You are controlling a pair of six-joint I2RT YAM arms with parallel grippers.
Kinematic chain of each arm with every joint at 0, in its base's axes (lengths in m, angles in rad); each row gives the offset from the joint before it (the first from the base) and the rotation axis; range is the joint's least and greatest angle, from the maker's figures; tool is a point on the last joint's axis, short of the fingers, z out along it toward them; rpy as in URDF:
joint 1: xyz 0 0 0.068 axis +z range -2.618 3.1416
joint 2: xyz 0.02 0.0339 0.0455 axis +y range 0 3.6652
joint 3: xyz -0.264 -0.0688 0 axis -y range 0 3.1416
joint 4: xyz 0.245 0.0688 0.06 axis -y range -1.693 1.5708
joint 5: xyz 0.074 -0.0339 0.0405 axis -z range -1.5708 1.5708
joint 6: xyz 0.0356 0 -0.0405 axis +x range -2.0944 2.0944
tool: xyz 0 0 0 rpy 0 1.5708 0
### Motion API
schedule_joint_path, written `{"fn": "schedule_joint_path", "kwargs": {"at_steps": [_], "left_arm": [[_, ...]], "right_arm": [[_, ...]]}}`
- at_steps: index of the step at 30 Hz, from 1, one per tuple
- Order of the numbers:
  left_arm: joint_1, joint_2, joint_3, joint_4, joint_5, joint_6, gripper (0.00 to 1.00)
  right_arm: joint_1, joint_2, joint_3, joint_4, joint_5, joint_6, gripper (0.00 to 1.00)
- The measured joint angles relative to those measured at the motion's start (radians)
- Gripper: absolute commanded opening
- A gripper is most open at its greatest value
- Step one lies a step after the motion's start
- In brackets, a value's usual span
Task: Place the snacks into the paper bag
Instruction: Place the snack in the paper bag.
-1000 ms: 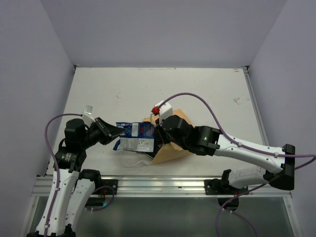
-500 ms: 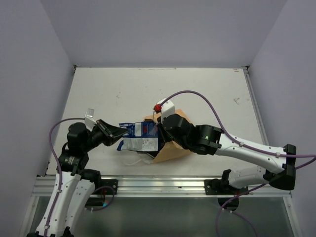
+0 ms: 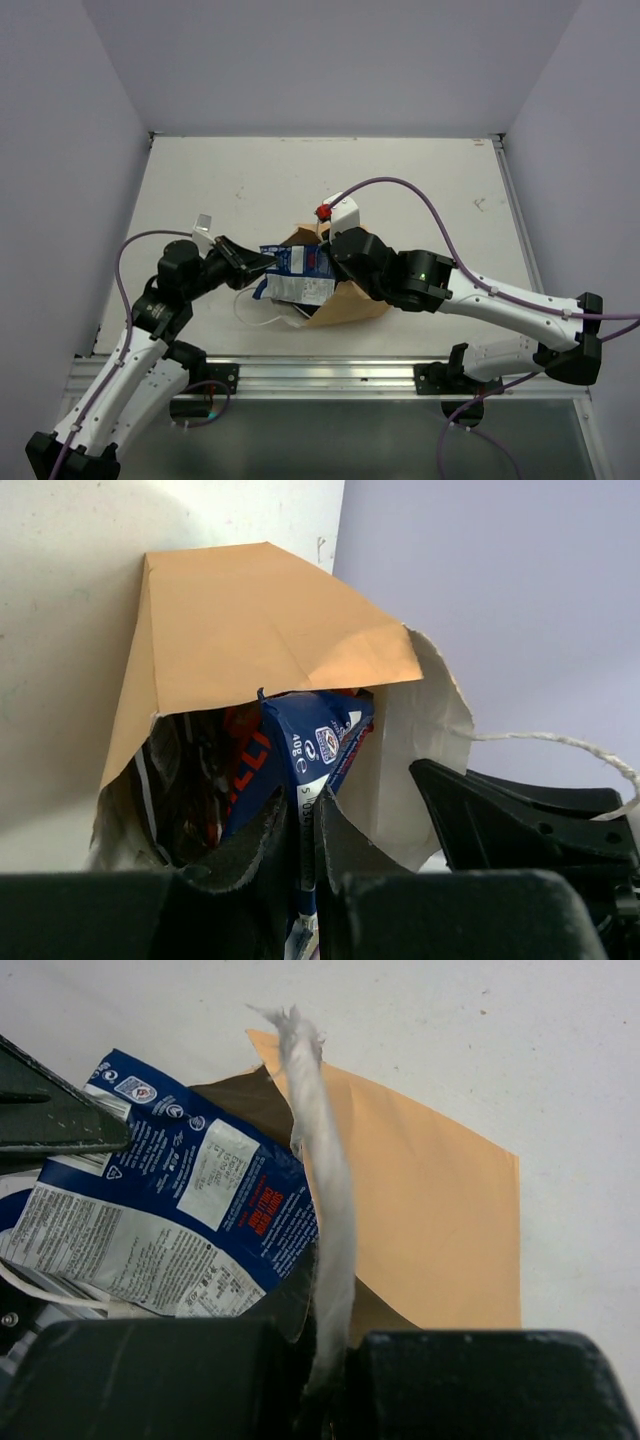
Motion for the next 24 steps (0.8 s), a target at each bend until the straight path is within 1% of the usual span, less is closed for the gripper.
{"fn": "schedule_joint_path", "kwargs": {"at_steps": [5,11,19,24], "left_arm": [[-0.013,-0.024,0.032,0.009,-0.051,-0.036,0.0],[-0.026,-0.017,0.106,0.028,-0.068,-0.06,0.0],[-0.115,0.037,0.123,0.064,-0.092,-0.074,0.0],[-0.168,0.074,0.121,0.087,-0.102,-0.075,0.0]], "right_arm": [[0.002,0.0,0.0,-0.001,0.001,0.003,0.0],[0.003,0.0,0.0,-0.001,-0.006,0.008,0.0],[0.003,0.0,0.009,-0.02,-0.04,0.006,0.0],[0.003,0.0,0.031,-0.056,-0.023,-0.009,0.0]]}}
